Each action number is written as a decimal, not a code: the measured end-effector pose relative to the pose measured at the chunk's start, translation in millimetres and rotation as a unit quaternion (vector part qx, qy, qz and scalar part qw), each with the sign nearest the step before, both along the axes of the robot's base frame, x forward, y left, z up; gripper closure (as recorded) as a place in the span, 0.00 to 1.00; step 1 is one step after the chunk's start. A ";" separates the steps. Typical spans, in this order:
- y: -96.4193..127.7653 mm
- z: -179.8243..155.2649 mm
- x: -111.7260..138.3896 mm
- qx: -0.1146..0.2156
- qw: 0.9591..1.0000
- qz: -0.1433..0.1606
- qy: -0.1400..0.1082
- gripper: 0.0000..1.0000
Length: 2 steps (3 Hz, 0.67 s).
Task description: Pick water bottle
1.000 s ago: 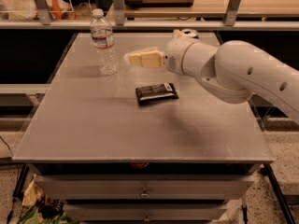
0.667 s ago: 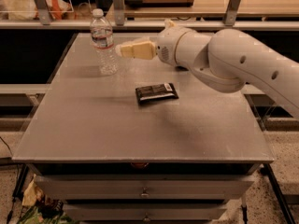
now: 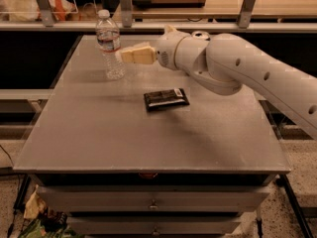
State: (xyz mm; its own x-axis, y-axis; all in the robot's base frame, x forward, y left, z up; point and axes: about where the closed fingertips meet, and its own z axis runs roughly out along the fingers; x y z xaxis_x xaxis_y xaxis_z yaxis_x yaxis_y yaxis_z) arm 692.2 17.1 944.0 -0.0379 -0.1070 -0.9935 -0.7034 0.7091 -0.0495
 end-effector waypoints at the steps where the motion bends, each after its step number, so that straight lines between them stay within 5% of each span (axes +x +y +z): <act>1: 19.6 -16.0 16.6 0.006 1.000 0.026 0.006 0.00; 2: 43.1 -24.2 27.8 0.010 0.998 0.053 0.010 0.00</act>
Offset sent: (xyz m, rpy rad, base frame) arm 0.0425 0.0679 -0.0346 0.0309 0.0331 0.1681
